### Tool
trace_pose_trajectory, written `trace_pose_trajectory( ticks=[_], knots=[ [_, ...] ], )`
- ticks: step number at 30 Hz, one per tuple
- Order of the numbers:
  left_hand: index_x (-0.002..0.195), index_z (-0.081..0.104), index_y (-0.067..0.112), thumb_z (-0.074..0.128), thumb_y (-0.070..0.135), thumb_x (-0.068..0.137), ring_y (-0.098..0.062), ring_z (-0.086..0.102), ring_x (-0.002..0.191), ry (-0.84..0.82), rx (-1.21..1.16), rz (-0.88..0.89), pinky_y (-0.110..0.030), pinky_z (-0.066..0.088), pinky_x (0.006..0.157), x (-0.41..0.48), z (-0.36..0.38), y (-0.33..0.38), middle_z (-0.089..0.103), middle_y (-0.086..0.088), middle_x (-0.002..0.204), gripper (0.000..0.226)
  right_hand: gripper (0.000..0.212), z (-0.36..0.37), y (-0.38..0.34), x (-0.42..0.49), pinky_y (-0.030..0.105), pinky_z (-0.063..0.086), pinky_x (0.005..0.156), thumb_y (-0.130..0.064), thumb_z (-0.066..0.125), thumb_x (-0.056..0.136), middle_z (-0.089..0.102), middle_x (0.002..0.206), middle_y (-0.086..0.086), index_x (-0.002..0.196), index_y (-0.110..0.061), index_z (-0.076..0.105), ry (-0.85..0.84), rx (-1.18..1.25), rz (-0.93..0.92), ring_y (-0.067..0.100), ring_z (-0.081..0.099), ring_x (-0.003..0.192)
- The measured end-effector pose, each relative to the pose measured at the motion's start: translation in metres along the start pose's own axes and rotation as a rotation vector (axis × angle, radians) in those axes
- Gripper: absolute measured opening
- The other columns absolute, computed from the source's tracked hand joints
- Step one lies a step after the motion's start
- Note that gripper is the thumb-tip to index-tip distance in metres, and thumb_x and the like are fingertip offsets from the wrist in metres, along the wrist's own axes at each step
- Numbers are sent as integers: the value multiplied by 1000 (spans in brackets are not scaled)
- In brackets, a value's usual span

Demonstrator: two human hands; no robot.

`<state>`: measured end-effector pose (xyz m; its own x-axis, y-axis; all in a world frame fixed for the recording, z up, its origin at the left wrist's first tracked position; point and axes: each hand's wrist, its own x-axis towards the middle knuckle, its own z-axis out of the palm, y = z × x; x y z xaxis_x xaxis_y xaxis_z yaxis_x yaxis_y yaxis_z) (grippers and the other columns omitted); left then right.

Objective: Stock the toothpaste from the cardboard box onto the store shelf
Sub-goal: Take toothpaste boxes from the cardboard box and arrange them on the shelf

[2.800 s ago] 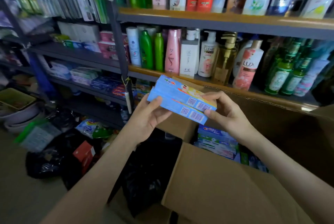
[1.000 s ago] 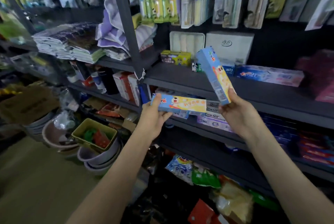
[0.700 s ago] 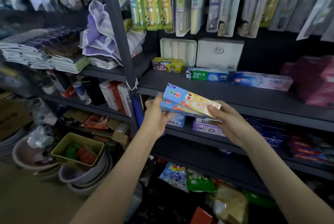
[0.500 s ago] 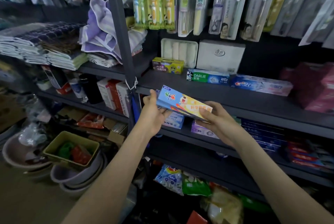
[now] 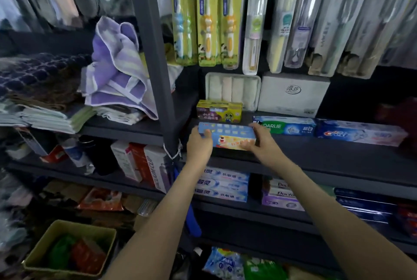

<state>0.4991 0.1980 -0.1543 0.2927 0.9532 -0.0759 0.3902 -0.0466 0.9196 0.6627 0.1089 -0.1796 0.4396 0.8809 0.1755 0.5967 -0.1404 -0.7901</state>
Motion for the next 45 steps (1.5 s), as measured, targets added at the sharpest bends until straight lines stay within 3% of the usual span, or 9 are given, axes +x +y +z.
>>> trace_pose_trajectory(
  ticks=[3, 6, 9, 13, 16, 21, 30, 35, 45],
  knots=[
    [147, 31, 10, 37, 15, 102, -21, 58, 92, -21, 29, -25, -28, 44, 67, 27, 8, -4, 51, -12, 135, 45, 55, 13, 9, 21, 12, 27, 93, -17, 60, 93, 35, 135, 15, 144, -13, 37, -28, -177, -37, 27, 41, 123],
    [152, 19, 6, 35, 14, 103, -30, 48, 124, -25, 114, -5, -38, 45, 96, 50, 12, -10, 33, -15, 151, 52, 56, 31, 11, 40, 22, 21, 107, -19, 49, 99, 26, 146, 20, 150, -15, 27, -54, -346, -56, 32, 28, 135],
    [152, 12, 1, 36, 11, 102, -32, 17, 145, -1, 249, 70, -40, 22, 117, 62, 13, -11, 14, -18, 158, 56, 58, 45, 6, 53, 39, 18, 114, -30, 47, 100, 20, 152, 19, 151, -20, 23, 5, -563, -74, 33, 17, 140],
    [153, 14, 7, 35, 18, 102, -35, -7, 148, 91, 581, 206, -48, -1, 119, 43, 23, 0, 0, -17, 161, 56, 61, 40, -4, 39, 42, 16, 113, -36, 45, 99, 13, 158, 9, 152, -21, 18, 68, -639, -113, 28, 11, 144],
    [148, 28, 8, 37, 18, 101, -33, 2, 148, 56, 530, 445, -47, 5, 120, 1, 50, 14, 11, -16, 160, 49, 59, 12, -2, 5, 45, 24, 109, -22, 53, 95, 29, 152, 12, 148, -13, 30, 145, -594, -167, 32, 27, 137],
    [137, 46, 2, 50, 11, 96, -33, 34, 137, -196, 425, 731, -42, 26, 114, -77, 124, 35, 40, -19, 146, 42, 43, -74, 26, -89, 39, 41, 92, -14, 56, 86, 58, 123, 10, 127, -6, 55, 305, -624, -204, 26, 48, 110],
    [140, 43, 7, 46, 24, 100, -24, 42, 131, -625, 379, 1047, -32, 34, 106, -286, 293, 108, 42, -7, 143, 43, 41, -289, 94, -321, 41, 44, 85, -29, 47, 83, 59, 106, 9, 114, -6, 60, 518, -869, 126, 26, 47, 98],
    [141, 41, 12, 44, 32, 101, -23, 38, 133, -713, 365, 1120, -34, 35, 105, -439, 392, 146, 39, -4, 146, 45, 37, -405, 128, -472, 43, 44, 90, -18, 67, 85, 59, 114, 11, 119, -6, 59, 629, -961, 210, 31, 51, 104],
    [144, 37, 15, 42, 34, 101, -17, 33, 136, -838, 401, 1159, -31, 32, 109, -625, 544, 203, 36, 1, 148, 47, 37, -592, 201, -658, 32, 30, 102, -24, 59, 92, 51, 126, 2, 127, -16, 54, 707, -904, 406, 19, 38, 120]
  ],
)
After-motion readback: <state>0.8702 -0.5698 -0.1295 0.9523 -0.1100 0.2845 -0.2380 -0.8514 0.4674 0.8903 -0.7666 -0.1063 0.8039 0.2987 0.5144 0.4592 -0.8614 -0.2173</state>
